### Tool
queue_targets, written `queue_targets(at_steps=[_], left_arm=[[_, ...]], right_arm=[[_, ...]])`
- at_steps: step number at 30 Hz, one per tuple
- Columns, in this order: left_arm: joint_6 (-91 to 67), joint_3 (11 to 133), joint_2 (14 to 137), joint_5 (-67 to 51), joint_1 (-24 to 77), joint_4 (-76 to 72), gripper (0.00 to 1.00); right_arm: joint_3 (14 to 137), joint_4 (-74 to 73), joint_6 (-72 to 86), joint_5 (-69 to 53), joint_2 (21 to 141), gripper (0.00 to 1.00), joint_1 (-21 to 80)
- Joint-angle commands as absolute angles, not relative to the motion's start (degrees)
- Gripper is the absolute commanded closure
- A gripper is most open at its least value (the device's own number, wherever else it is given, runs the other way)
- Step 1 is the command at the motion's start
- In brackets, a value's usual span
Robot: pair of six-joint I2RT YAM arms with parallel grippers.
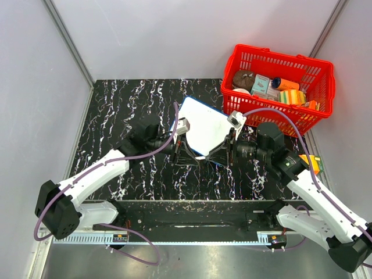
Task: Write a sentence on the whiteboard
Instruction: Pass from the right arm to the left, then pass from the left arm to the right
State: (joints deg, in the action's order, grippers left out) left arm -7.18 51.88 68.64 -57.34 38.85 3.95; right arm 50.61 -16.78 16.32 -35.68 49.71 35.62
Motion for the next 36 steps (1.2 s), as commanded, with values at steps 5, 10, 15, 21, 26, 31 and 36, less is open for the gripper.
queue_targets(at_steps=[5,10,15,21,26,31,36], left_arm=[[-8.0,53.4,68.6,-51.5,38.6,1.1,1.00],[-6.4,53.8,67.6,-50.0,38.6,3.1,1.00],[-5.1,54.3,66.9,-49.8,38.6,5.0,1.00],[-4.7,54.9,67.1,-49.6,38.6,5.9,1.00],[-4.7,55.5,67.5,-50.1,38.6,6.5,1.00],[-4.6,55.6,67.4,-49.4,38.6,6.5,0.99],[-6.0,55.6,66.5,-44.2,38.5,6.2,0.29]], right_arm=[[50.9,-10.5,18.9,-42.5,51.5,0.58,36.5],[50.7,-10.7,18.3,-44.6,51.4,0.58,36.5],[50.5,-11.3,17.6,-46.8,51.5,0.61,36.5],[50.5,-11.3,17.6,-48.8,52.1,0.76,36.5],[50.5,-10.6,18.4,-48.5,52.5,0.83,36.5],[50.4,-9.8,18.8,-49.4,53.0,1.00,36.6],[50.0,-9.9,18.6,-48.2,52.8,1.00,36.5]])
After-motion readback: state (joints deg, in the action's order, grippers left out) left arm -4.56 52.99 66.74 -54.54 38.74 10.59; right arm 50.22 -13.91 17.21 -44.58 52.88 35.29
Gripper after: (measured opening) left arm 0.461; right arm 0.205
